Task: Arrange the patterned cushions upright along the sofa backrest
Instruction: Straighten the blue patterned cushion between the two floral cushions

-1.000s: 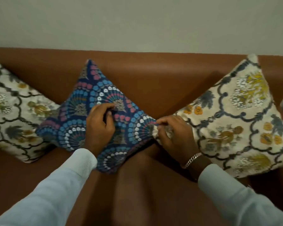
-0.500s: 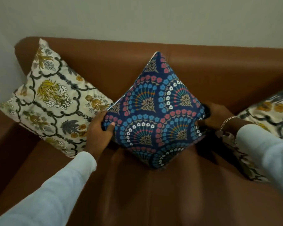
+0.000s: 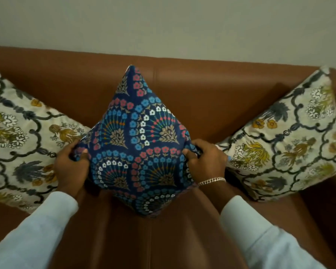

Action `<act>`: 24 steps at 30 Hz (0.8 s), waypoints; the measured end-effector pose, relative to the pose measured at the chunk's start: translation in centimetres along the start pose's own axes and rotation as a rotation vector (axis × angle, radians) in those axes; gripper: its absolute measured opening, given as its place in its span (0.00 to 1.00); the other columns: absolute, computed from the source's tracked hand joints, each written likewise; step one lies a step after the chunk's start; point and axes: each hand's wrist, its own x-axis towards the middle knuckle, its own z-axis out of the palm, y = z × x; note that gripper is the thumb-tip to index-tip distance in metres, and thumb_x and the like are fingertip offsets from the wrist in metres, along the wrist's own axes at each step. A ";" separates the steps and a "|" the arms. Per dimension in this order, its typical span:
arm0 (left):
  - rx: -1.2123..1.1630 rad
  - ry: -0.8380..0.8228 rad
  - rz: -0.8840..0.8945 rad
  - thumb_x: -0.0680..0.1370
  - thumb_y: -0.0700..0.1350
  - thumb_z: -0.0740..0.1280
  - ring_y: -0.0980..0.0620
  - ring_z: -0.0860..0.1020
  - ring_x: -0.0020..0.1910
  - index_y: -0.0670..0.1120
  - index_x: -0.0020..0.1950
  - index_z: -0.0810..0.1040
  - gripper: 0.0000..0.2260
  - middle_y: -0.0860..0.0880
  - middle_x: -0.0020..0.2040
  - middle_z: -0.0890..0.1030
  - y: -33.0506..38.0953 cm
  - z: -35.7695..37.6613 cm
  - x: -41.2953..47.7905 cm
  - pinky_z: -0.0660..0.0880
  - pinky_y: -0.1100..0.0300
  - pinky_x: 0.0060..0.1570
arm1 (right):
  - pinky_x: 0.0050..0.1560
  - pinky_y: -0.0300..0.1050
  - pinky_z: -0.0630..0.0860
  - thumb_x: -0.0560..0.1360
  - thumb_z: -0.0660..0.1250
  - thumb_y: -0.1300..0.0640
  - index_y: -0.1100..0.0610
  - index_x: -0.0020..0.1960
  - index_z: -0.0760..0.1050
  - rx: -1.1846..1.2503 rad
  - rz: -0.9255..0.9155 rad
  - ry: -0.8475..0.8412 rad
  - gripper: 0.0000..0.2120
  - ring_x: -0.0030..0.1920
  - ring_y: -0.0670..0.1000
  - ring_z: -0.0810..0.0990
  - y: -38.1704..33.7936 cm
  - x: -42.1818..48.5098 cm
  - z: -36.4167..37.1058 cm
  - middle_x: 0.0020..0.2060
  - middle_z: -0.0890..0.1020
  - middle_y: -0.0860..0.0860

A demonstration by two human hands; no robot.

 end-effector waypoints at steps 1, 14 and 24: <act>-0.018 0.008 0.011 0.76 0.37 0.66 0.41 0.76 0.61 0.45 0.65 0.75 0.18 0.39 0.65 0.77 0.0 -0.2 -0.1 0.73 0.51 0.60 | 0.56 0.61 0.72 0.68 0.72 0.54 0.51 0.43 0.80 -0.004 0.051 0.032 0.05 0.47 0.58 0.79 0.2 -0.6 0.2 0.40 0.84 0.51; -0.541 0.104 0.019 0.73 0.42 0.60 0.49 0.79 0.52 0.45 0.51 0.81 0.12 0.48 0.50 0.82 1.4 2.7 -0.1 0.77 0.66 0.44 | 0.43 0.33 0.66 0.71 0.70 0.65 0.62 0.48 0.81 0.236 0.071 0.256 0.06 0.42 0.50 0.76 5.2 1.9 0.8 0.40 0.81 0.54; 0.007 0.053 0.531 0.78 0.44 0.59 0.43 0.62 0.74 0.45 0.74 0.62 0.23 0.41 0.74 0.66 4.1 2.5 -3.7 0.60 0.48 0.72 | 0.65 0.55 0.68 0.75 0.64 0.62 0.59 0.63 0.73 0.195 0.017 0.270 0.17 0.64 0.60 0.73 2.3 1.2 1.8 0.64 0.76 0.59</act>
